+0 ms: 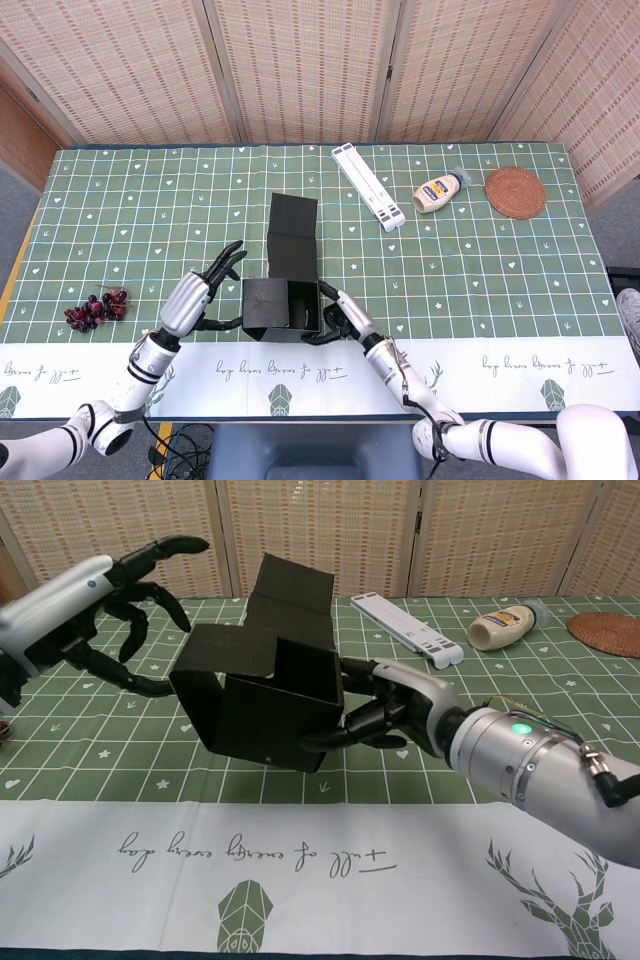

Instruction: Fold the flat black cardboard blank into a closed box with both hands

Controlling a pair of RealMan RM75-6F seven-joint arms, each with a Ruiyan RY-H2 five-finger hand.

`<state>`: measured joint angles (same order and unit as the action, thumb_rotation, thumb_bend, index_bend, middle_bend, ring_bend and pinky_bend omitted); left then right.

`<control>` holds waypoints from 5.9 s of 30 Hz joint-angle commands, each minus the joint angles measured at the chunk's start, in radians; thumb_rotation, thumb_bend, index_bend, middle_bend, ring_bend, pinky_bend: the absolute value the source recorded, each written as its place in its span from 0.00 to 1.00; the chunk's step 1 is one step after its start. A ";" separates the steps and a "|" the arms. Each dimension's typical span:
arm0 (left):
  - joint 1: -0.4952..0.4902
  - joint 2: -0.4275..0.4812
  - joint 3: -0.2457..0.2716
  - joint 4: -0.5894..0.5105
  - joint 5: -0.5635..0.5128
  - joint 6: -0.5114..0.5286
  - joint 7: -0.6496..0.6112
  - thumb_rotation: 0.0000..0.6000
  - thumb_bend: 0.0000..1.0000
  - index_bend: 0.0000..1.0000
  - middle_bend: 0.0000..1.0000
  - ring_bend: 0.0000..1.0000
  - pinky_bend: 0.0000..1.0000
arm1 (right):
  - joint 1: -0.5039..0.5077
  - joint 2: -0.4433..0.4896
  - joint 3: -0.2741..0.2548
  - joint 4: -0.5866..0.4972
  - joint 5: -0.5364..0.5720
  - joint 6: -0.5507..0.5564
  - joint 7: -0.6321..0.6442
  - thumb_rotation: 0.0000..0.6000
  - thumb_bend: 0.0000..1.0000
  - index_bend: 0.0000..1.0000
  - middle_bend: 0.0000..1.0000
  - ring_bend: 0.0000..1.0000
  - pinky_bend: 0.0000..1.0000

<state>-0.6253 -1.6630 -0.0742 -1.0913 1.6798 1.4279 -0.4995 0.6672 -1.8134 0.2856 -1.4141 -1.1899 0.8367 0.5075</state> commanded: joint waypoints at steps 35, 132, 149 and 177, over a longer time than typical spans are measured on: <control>-0.117 -0.336 0.172 0.715 0.151 0.047 -0.102 1.00 0.06 0.36 0.25 0.45 0.74 | 0.050 -0.119 -0.015 0.244 0.024 -0.056 -0.105 1.00 0.28 0.34 0.48 0.84 1.00; -0.234 -0.280 0.272 0.624 0.186 0.014 0.070 1.00 0.06 0.74 0.69 0.57 0.74 | 0.013 -0.132 -0.048 0.229 -0.048 -0.039 -0.083 1.00 0.28 0.34 0.48 0.84 1.00; -0.179 -0.218 0.242 0.513 0.145 0.036 0.155 1.00 0.06 0.37 0.32 0.45 0.73 | 0.003 -0.121 -0.031 0.216 -0.040 -0.019 -0.075 1.00 0.28 0.34 0.48 0.84 1.00; -0.125 -0.033 0.159 0.100 0.013 -0.085 0.081 1.00 0.06 0.00 0.01 0.43 0.72 | 0.037 -0.091 0.015 0.193 0.035 -0.066 -0.140 1.00 0.18 0.00 0.13 0.74 1.00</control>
<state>-0.7547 -1.7170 0.0953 -0.9569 1.7140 1.3674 -0.3962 0.7027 -1.9062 0.3005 -1.2190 -1.1578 0.7735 0.3692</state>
